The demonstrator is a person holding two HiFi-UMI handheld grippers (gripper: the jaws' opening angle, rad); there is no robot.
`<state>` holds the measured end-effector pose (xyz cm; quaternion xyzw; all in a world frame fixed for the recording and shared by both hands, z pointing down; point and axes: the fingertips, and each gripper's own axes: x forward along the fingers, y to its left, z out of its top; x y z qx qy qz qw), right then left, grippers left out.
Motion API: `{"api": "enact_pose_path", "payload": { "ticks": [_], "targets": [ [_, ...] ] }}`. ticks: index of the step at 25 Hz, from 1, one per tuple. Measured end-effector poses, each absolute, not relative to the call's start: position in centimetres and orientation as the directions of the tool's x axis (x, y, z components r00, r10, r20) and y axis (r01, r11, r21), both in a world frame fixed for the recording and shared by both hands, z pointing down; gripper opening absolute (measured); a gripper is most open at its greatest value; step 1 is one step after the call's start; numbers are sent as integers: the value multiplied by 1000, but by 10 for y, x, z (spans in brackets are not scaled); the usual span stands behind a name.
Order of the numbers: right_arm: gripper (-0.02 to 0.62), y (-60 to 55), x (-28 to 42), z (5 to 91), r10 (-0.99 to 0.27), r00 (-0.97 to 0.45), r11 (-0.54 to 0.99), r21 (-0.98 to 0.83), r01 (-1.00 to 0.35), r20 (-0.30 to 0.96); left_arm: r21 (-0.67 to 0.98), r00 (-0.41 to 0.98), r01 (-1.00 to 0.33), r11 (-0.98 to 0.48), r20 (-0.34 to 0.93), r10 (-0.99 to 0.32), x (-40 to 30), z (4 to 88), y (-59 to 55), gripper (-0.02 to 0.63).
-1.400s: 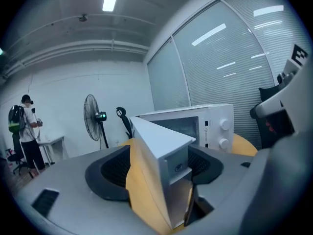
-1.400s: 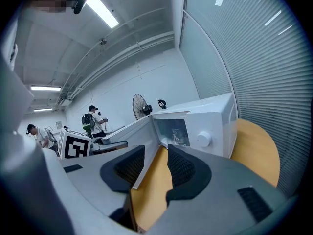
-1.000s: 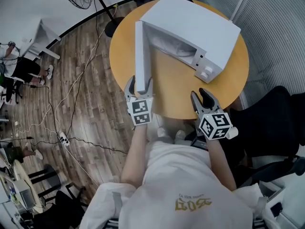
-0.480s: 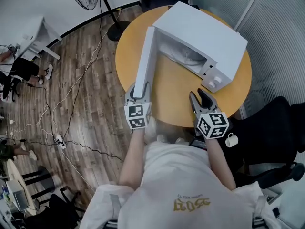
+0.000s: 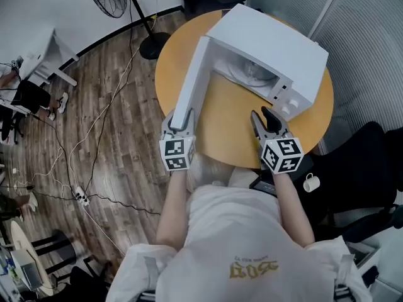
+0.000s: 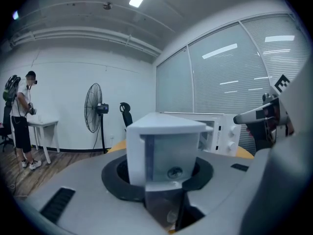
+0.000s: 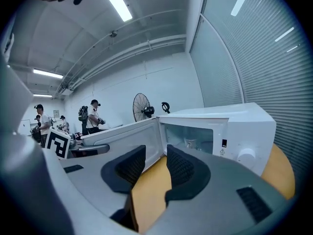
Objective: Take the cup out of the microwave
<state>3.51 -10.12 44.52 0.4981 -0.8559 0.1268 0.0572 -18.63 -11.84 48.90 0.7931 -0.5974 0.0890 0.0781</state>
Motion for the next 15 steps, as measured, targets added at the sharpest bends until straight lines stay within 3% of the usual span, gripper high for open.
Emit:
{"api": "enact_pose_path", "payload": {
  "ticks": [3,15],
  "targets": [
    [107,-100,35,444,-835,-506,472,-191,-860,217,23,273,-961,-275,222,-936,-189,487,-116,164],
    [117,-128,35,464,-834,-491,446,-217,-868,251,31,300,-953,-301,225,-927,-198,488,-119,164]
  ]
}}
